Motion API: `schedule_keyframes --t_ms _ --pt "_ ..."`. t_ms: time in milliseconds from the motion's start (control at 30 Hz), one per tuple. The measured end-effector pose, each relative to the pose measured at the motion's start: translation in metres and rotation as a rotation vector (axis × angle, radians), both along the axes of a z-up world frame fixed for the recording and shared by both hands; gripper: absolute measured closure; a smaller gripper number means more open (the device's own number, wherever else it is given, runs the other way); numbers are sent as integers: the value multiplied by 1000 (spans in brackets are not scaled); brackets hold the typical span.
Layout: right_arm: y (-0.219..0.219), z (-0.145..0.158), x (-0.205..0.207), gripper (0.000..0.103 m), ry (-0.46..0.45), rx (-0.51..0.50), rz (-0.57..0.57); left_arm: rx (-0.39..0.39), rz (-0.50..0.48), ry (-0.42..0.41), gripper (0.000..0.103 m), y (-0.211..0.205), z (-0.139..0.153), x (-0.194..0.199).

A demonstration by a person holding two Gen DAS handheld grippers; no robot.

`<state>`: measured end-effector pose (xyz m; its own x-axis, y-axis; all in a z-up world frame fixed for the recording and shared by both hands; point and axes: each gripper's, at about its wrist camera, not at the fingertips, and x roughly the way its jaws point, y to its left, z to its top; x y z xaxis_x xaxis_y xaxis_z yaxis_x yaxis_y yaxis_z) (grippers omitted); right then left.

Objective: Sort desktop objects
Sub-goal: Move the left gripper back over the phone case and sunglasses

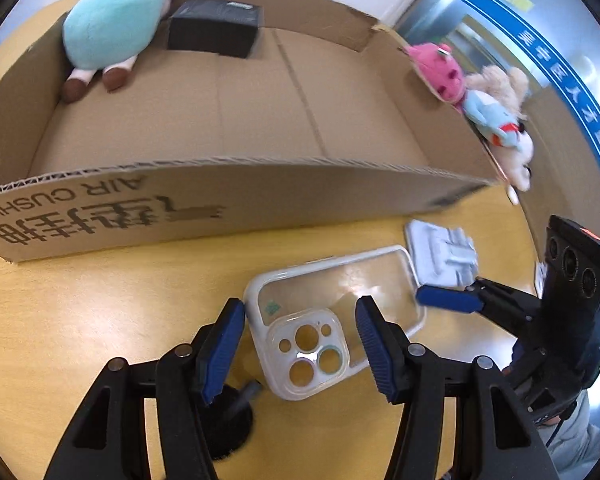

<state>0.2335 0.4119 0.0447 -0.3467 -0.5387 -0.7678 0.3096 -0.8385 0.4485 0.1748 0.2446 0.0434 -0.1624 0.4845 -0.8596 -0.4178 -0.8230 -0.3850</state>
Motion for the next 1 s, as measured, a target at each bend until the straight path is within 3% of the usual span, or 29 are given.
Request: schedule_keyframes --t_ms 133,333,500,567,700,1000 --pt "5 2 24 25 15 61 13 -26 -47 -16 47 13 -1 14" --pt "39 5 36 25 3 63 -79 -54 -34 -23 45 11 -7 24" --pt "52 17 40 25 33 58 -117 -74 26 91 44 -6 20 36" --pt "49 25 40 25 55 57 -111 -61 71 147 31 -17 36 40" --pt "36 40 43 25 106 51 -88 -58 146 251 23 -38 61 51" --pt "8 55 56 25 149 35 -21 -83 186 257 22 -71 70 69"
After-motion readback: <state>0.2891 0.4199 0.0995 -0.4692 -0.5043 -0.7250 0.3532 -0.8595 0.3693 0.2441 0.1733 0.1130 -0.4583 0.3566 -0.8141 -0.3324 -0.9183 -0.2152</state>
